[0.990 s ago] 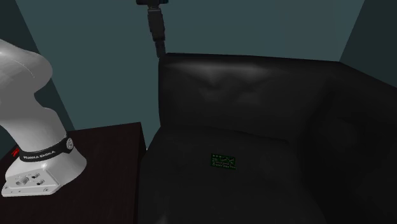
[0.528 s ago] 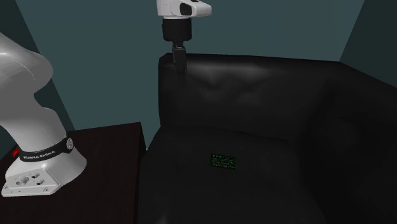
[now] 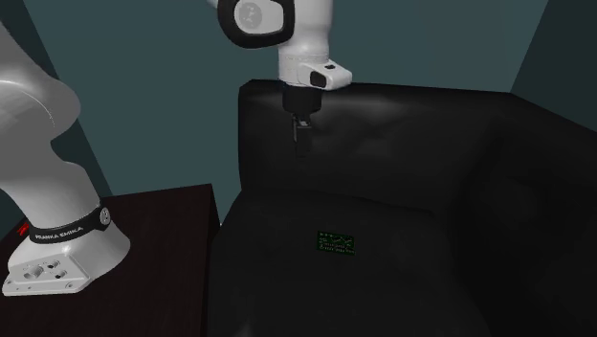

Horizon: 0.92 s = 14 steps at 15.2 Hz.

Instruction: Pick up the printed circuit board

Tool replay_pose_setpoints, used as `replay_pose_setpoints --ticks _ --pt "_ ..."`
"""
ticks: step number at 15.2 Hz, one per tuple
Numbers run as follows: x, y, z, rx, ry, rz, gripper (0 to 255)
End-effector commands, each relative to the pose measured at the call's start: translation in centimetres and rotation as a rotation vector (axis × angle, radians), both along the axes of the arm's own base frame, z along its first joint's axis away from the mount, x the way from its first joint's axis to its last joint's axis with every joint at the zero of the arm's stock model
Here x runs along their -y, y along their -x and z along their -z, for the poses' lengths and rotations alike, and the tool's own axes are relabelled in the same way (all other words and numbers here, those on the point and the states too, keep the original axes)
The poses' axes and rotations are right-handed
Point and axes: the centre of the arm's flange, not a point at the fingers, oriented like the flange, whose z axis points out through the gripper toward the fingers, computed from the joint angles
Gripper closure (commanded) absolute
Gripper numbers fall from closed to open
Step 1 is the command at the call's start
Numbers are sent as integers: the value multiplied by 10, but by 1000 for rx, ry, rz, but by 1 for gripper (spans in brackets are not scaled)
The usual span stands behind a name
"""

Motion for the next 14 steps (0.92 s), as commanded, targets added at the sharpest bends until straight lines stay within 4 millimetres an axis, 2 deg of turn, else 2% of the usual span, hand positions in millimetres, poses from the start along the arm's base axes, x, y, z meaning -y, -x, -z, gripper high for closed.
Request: replay_pose_setpoints --ticks 1,14 --pt "2 -14 23 -11 1 23 0" --pt "33 -99 175 -82 1 165 0"
